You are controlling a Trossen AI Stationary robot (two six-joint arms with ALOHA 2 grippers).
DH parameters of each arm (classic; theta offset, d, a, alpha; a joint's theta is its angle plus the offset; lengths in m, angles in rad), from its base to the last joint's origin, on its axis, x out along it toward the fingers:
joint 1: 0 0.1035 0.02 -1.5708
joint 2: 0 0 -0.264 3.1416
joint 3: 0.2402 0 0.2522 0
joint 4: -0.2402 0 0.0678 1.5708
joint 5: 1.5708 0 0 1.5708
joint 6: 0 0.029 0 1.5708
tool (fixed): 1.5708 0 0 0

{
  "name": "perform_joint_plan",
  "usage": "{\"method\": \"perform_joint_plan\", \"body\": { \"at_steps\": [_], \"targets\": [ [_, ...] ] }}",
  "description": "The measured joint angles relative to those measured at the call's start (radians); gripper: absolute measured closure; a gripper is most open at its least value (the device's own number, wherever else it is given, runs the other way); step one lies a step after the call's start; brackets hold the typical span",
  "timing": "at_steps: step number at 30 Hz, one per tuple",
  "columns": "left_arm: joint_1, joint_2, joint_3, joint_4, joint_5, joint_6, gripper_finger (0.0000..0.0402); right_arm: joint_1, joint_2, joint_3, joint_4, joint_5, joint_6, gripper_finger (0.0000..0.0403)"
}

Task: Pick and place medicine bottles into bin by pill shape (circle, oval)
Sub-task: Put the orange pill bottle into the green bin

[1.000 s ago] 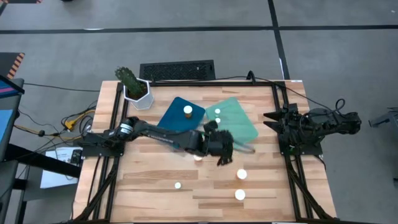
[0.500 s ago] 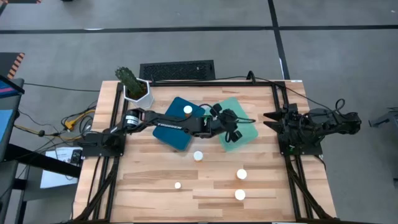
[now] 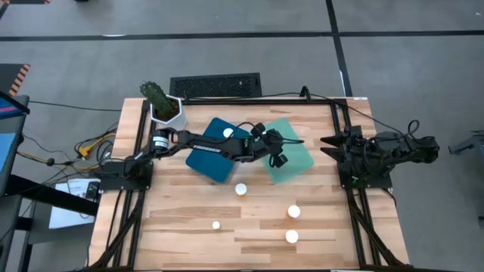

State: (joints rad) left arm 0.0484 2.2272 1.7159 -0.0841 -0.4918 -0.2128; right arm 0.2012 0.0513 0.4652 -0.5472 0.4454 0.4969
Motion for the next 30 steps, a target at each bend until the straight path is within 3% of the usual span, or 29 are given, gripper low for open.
{"method": "perform_joint_plan", "body": {
  "at_steps": [9, 30],
  "targets": [
    [0.0, 0.0, 0.0, -0.011, 0.123, 0.091, 0.0287, 0.0, 0.0, 0.0, 0.0, 0.0, 0.0, 0.0143],
    [0.014, 0.0, 0.005, -0.066, 0.228, 0.165, 0.0284, 0.0, 0.0, 0.0, 0.002, 0.0, 0.007, 0.0143]
  ]
}}
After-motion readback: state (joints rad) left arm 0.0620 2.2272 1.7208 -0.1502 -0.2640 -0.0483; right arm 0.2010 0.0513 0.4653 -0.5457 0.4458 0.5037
